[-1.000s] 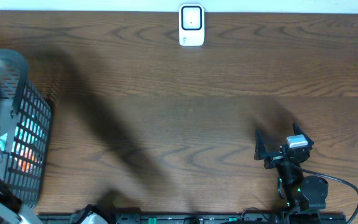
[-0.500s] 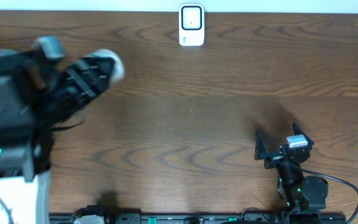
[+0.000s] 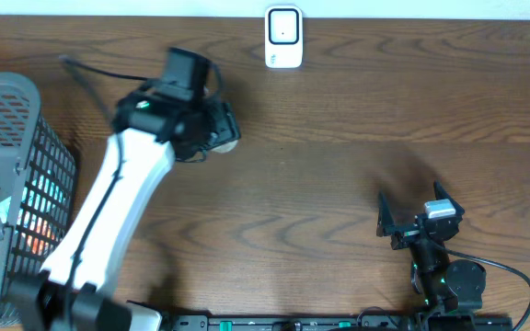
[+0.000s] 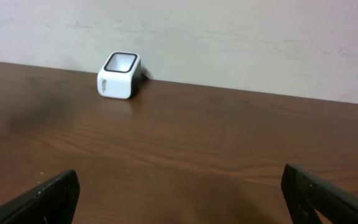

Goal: Scan the item barcode
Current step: 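Carry the jar with the left gripper to the white scanner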

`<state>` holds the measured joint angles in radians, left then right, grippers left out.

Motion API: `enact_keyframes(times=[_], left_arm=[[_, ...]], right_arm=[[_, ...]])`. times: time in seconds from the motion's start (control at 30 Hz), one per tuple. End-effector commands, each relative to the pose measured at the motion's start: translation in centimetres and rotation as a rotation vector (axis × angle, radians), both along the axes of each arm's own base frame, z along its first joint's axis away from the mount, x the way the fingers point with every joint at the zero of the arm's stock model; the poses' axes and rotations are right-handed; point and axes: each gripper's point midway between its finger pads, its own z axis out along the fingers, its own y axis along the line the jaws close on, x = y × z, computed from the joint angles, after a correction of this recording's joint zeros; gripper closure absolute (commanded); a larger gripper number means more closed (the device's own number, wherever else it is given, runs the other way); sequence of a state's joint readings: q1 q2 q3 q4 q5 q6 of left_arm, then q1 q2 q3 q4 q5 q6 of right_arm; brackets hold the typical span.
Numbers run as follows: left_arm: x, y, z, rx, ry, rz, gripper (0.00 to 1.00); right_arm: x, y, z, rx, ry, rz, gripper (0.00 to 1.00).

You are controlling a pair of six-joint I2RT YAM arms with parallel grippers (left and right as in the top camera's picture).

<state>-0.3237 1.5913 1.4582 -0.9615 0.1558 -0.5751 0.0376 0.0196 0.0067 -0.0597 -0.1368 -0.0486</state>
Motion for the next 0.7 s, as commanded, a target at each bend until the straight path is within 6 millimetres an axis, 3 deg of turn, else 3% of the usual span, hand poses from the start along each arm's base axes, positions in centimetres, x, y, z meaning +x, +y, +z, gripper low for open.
enact_keyframes(times=[0.0, 0.2, 0.43, 0.67], left_arm=[[0.5, -0.3, -2.4, 0.094, 0.028, -0.025, 0.33], [0.8, -3.3, -7.3, 0.153, 0.102, -0.100, 0.33], [0.0, -4.2, -11.7, 0.299, 0.159, -0.155, 0.33], [-1.1, -4.9, -14.2, 0.333, 0.199, -0.192, 0.33]], right_arm=[[0.0, 0.1, -0.2, -0.009, 0.004, 0.004, 0.01], [0.0, 0.1, -0.2, -0.009, 0.004, 0.004, 0.01], [0.0, 0.1, -0.2, -0.009, 0.004, 0.004, 0.01], [0.0, 0.1, -0.2, -0.009, 0.004, 0.004, 0.01]])
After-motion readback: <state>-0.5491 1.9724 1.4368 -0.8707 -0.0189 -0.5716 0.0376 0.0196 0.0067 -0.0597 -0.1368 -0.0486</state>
